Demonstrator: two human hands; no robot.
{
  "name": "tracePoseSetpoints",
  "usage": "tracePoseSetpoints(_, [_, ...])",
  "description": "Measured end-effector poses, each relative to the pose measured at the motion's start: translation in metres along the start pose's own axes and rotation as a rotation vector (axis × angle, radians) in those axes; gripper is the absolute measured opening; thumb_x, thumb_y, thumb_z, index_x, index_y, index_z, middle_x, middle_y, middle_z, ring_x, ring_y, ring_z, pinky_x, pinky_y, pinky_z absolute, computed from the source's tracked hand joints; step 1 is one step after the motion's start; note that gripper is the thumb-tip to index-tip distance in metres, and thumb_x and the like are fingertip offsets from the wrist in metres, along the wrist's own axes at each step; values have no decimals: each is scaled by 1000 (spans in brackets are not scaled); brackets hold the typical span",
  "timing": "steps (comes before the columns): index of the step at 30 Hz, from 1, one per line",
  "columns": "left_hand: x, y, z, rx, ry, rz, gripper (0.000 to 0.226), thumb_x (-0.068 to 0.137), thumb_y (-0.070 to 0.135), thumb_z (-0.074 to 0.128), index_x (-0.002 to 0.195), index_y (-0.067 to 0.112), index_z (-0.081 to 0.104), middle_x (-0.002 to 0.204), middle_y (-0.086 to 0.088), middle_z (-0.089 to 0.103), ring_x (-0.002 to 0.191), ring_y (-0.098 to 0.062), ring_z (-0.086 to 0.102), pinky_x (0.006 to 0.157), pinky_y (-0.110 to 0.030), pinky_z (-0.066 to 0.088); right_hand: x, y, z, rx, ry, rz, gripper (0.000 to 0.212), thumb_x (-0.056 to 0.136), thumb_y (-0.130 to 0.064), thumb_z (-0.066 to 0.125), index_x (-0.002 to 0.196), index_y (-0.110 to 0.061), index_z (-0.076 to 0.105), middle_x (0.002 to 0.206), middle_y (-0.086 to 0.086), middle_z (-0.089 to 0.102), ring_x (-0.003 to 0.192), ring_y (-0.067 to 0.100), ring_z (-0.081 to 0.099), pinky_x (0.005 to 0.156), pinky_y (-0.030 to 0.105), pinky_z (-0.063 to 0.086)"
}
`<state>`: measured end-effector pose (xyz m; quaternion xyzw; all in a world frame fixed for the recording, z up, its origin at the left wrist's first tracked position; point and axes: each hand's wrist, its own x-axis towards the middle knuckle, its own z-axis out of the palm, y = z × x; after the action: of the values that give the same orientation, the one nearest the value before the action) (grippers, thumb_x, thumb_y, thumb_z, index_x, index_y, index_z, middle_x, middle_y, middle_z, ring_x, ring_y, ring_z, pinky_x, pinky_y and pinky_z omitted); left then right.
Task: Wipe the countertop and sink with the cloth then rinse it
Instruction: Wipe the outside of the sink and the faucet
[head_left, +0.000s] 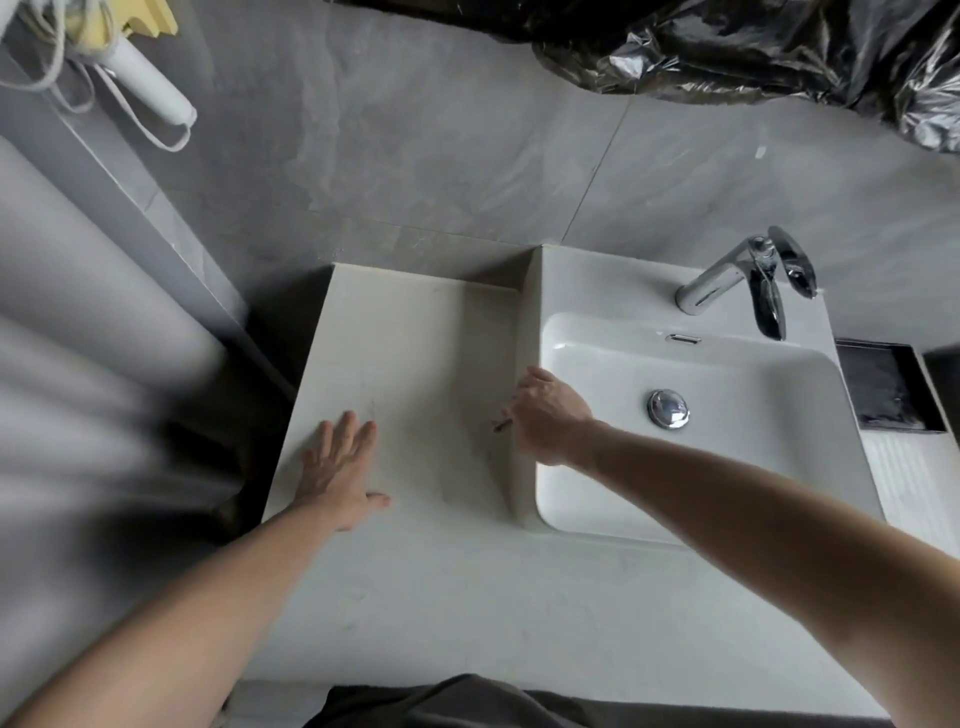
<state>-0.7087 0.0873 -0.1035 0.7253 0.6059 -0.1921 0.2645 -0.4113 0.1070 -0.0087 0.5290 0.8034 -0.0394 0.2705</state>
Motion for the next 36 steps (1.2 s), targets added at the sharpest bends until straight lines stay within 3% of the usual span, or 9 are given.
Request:
tracePoseSetpoints(3, [-6,6,0,9,-24,-6,103,90,56,61,162,29,-7,168,0,-24,154,-35,-18,126,-49,10,-13,-16,7,36,18,-13,31,90,-18,53,108,-21,77,109,2,76,117,20,61,120,32,21])
tracePoseSetpoints(7, [-14,14,-9,12,-42,-4,91,95,42,60,162,23,1,169,-4,-17,156,-35,-10,125,-44,15,-59,-57,31,224,4,-81,25,88,-16,57,99,-23,79,105,-3,76,110,19,62,108,30,36])
tracePoseSetpoints(12, [-17,45,-27,-80,4,70,68,92,33,57,155,22,34,169,-4,15,155,-24,16,122,-38,27,-119,-102,60,340,-22,-100,38,86,-9,53,111,-28,74,107,-2,75,104,26,65,95,41,49])
tracePoseSetpoints(15, [-21,86,-36,-284,40,143,60,96,33,59,152,17,44,161,-6,38,148,-22,36,119,-31,29,-158,-105,77,637,-18,178,42,93,-10,41,119,-29,67,117,1,73,104,30,68,89,37,47])
tracePoseSetpoints(17, [-26,117,-41,-416,40,165,58,98,37,57,152,19,45,156,-6,47,143,-24,44,115,-30,34,-175,-100,91,938,-7,555,23,100,-18,41,103,-24,63,106,5,73,94,32,68,76,38,48])
tracePoseSetpoints(21, [-35,169,-49,-570,-51,194,66,101,42,50,159,18,29,163,-5,34,149,-24,35,120,-33,28,-173,-85,94,1974,143,1172,26,98,-5,36,88,-8,60,68,11,54,48,25,52,41,27,46])
tracePoseSetpoints(25, [-45,205,-50,-540,-92,196,55,100,29,50,150,11,39,156,-9,44,140,-28,44,109,-31,36,-149,-88,81,2616,370,1282,46,81,15,16,84,-1,59,63,10,46,35,18,42,63,39,55])
tracePoseSetpoints(31, [-51,215,-45,-415,-41,185,52,99,23,49,148,11,37,153,-10,46,136,-32,47,106,-32,40,-131,-100,82,2823,524,1344,44,83,18,15,90,3,55,67,15,50,43,25,47,47,30,56])
tracePoseSetpoints(36, [-49,215,-47,-411,-19,193,42,96,24,57,135,10,50,142,-12,56,127,-32,55,101,-34,46,-161,-67,121,2723,751,1732,42,98,7,24,101,-18,57,56,10,60,31,22,56,60,34,55])
